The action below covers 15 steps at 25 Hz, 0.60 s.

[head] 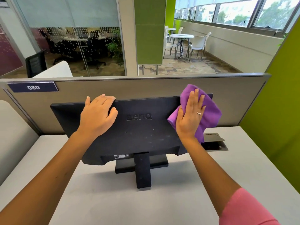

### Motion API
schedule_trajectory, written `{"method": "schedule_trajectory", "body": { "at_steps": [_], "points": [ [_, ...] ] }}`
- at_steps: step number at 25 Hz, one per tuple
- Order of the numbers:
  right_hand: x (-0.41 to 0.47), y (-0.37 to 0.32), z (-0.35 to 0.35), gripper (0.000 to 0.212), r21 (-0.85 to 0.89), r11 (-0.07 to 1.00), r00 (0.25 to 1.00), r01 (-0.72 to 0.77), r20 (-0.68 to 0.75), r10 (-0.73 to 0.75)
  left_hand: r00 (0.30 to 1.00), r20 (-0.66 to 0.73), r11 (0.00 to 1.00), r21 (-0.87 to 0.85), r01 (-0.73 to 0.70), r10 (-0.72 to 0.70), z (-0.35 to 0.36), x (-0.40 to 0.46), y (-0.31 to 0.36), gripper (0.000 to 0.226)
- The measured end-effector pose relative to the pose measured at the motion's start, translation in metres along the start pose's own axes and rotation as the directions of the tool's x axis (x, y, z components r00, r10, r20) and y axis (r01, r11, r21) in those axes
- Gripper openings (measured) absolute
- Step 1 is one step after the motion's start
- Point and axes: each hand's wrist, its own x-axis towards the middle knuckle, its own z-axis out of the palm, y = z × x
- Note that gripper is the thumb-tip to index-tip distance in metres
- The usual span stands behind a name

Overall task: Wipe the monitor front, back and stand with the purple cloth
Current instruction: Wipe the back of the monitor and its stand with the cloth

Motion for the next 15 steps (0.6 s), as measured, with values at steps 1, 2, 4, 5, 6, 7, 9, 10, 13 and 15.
{"method": "schedule_trajectory", "body": {
  "at_steps": [1,2,4,5,6,7,9,10,13,15],
  "points": [
    [-0.011,-0.011,0.005,0.065,-0.016,0.997,0.997,0.071,0.043,-0.07,1.0,0.006,1.0,-0.005,0.003,-0.003,0.0,0.001,0.0,0.048],
    [-0.022,-0.018,0.009,0.071,-0.017,0.989,0.985,0.147,0.092,-0.145,1.0,0.013,1.0,-0.013,0.007,-0.007,0.0,0.002,0.001,0.049],
    [-0.045,-0.015,0.018,0.078,-0.034,0.949,0.938,0.314,0.164,-0.305,1.0,0.018,1.0,-0.024,0.019,-0.019,-0.002,0.002,0.002,0.05],
    [-0.055,-0.006,0.022,0.077,-0.065,0.92,0.911,0.387,0.181,-0.371,1.0,0.016,0.999,-0.021,0.026,-0.026,-0.002,0.002,0.003,0.05],
    [-0.063,0.005,0.024,0.074,-0.094,0.902,0.896,0.422,0.195,-0.399,0.999,0.015,0.999,-0.014,0.033,-0.032,-0.003,0.002,0.005,0.051],
    [-0.07,0.015,0.024,0.071,-0.115,0.91,0.907,0.398,0.202,-0.371,0.999,0.019,0.999,-0.005,0.04,-0.04,-0.003,0.002,0.008,0.052],
    [-0.076,0.029,0.02,0.063,-0.149,0.97,0.97,0.192,0.182,-0.164,0.998,0.05,0.999,0.029,0.046,-0.047,-0.002,0.003,0.017,0.055],
    [-0.074,0.033,0.016,0.061,-0.141,0.989,0.987,0.055,0.159,-0.032,0.997,0.069,0.998,0.052,0.031,-0.035,-0.001,0.003,0.023,0.058],
    [-0.049,0.042,0.006,0.06,0.075,0.972,0.966,-0.221,0.156,0.207,0.989,0.126,0.991,0.1,-0.088,0.075,0.009,0.003,0.046,0.069],
    [-0.022,0.045,-0.001,0.062,0.193,0.937,0.956,-0.29,0.108,0.273,0.976,0.163,0.982,0.101,-0.161,0.143,0.017,0.008,0.064,0.073]
  ]
}}
